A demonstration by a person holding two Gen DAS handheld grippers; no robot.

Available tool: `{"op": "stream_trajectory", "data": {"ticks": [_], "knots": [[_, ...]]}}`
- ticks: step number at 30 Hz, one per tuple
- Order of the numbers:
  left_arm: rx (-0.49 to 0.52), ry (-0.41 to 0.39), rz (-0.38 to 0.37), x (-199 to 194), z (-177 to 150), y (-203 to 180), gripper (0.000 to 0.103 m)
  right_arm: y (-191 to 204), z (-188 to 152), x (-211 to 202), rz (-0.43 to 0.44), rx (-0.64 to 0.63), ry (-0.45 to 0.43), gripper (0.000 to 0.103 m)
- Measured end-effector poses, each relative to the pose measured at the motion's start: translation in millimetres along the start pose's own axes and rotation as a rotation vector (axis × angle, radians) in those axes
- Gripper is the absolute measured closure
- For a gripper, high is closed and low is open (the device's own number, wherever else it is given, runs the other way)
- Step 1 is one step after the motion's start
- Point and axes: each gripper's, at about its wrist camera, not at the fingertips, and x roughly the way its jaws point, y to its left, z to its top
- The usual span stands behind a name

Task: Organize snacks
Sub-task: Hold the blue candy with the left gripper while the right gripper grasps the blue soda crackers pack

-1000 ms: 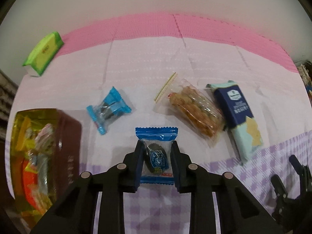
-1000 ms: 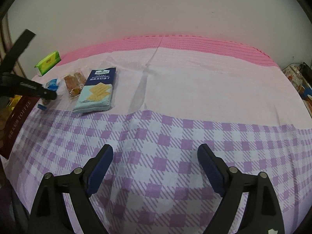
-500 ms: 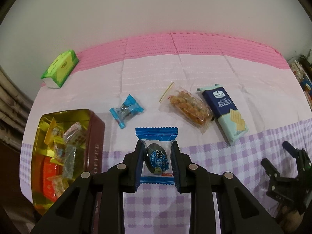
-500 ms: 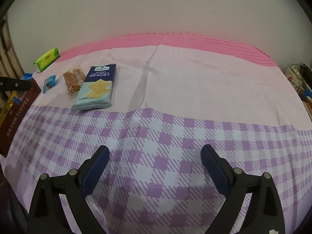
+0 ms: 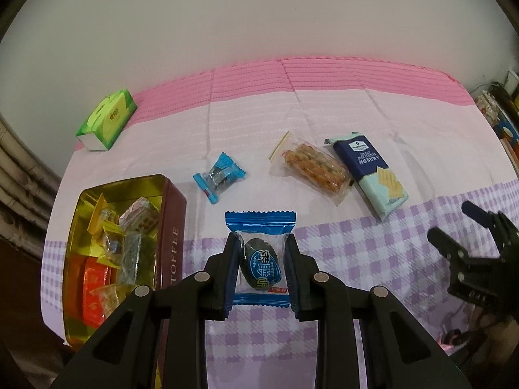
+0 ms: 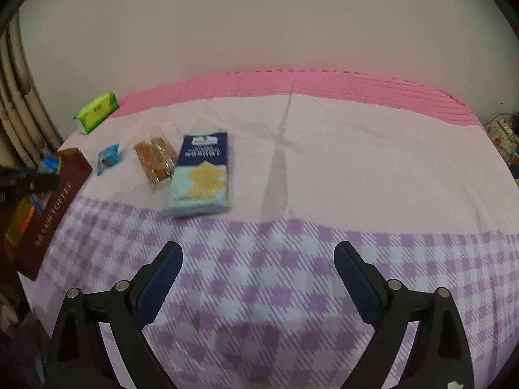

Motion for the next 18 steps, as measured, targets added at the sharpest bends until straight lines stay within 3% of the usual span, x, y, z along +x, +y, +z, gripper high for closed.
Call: {"op": "stream_trajectory", "data": {"ticks": [18], "knots": [[-0.013, 0.025, -0.031, 0.9, -5.5, 10.9, 0.075, 47.8, 40.8, 44.2, 0.031, -0.147, 0.035, 0.010]]}}
